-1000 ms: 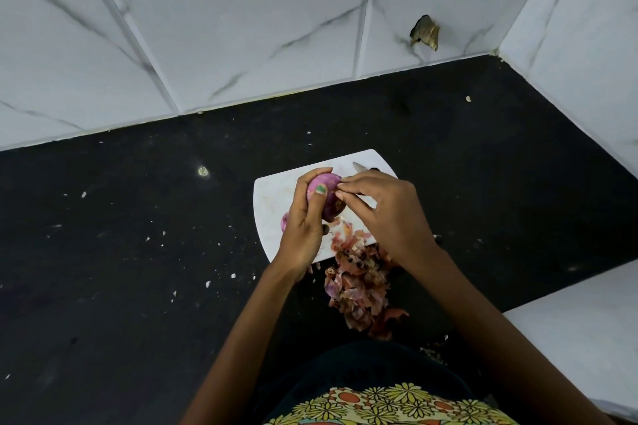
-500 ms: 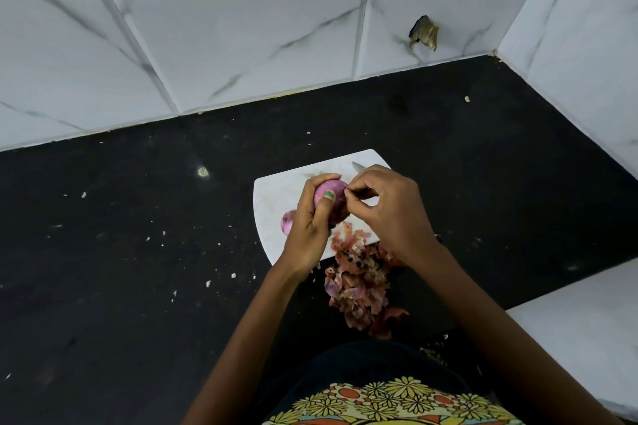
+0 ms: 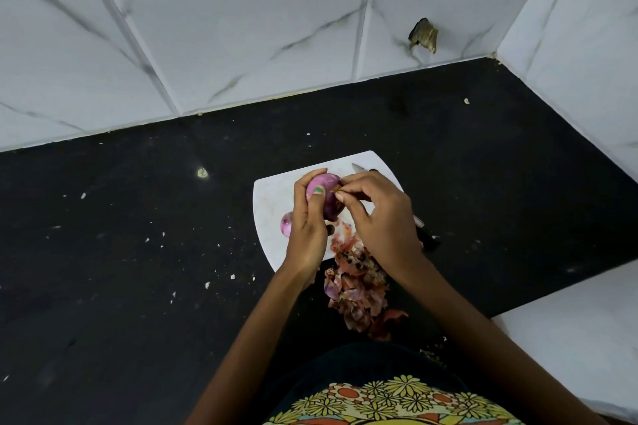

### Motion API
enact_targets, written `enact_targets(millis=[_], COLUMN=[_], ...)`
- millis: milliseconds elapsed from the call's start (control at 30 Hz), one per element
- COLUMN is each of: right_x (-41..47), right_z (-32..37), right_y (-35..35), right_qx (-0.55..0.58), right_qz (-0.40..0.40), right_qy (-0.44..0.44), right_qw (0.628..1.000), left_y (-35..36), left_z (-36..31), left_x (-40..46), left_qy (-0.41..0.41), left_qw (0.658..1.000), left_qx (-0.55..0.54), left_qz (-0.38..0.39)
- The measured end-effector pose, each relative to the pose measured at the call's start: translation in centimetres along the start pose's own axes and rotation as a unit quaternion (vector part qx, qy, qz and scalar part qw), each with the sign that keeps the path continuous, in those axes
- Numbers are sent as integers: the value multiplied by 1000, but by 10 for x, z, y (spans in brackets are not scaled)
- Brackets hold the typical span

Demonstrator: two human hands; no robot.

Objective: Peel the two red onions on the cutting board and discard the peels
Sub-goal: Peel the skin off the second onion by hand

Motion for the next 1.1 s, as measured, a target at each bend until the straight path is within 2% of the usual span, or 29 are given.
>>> enact_targets(millis=[167, 433, 533, 733, 933, 1000, 1100], right_x=[-1, 0, 1, 0, -2, -1, 0], right_z=[-1, -3, -4, -7, -14, -10, -4], right_y=[2, 13, 13, 8, 5, 3, 1], right_qx=[-10, -69, -68, 4, 134, 149, 91], right_qz=[10, 69, 61, 14, 28, 27, -2], right_qy=[15, 23, 37, 78, 137, 122, 60], right_qw=[1000, 995, 995, 997, 981, 981, 994], left_y=[0, 1, 2, 3, -1, -1, 0], left_z=[-1, -4, -4, -3, 2, 1, 0], left_x=[1, 2, 1, -2, 0, 0, 1], left_qy=[28, 40, 34, 7, -12, -12, -32], left_qw=[999, 999, 999, 999, 999, 999, 997], left_qx=[17, 16, 5, -31, -45, -50, -73], left_qz=[5, 14, 15, 9, 4, 9, 12])
Point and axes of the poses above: each hand's wrist, its own x-axis towards the middle knuckle, its own y-axis out of the palm, z = x × y, the point moved 6 cm from there along x, towards the middle knuckle, and after that the axes turned 2 degrees about -z, right-handed, at the moved point
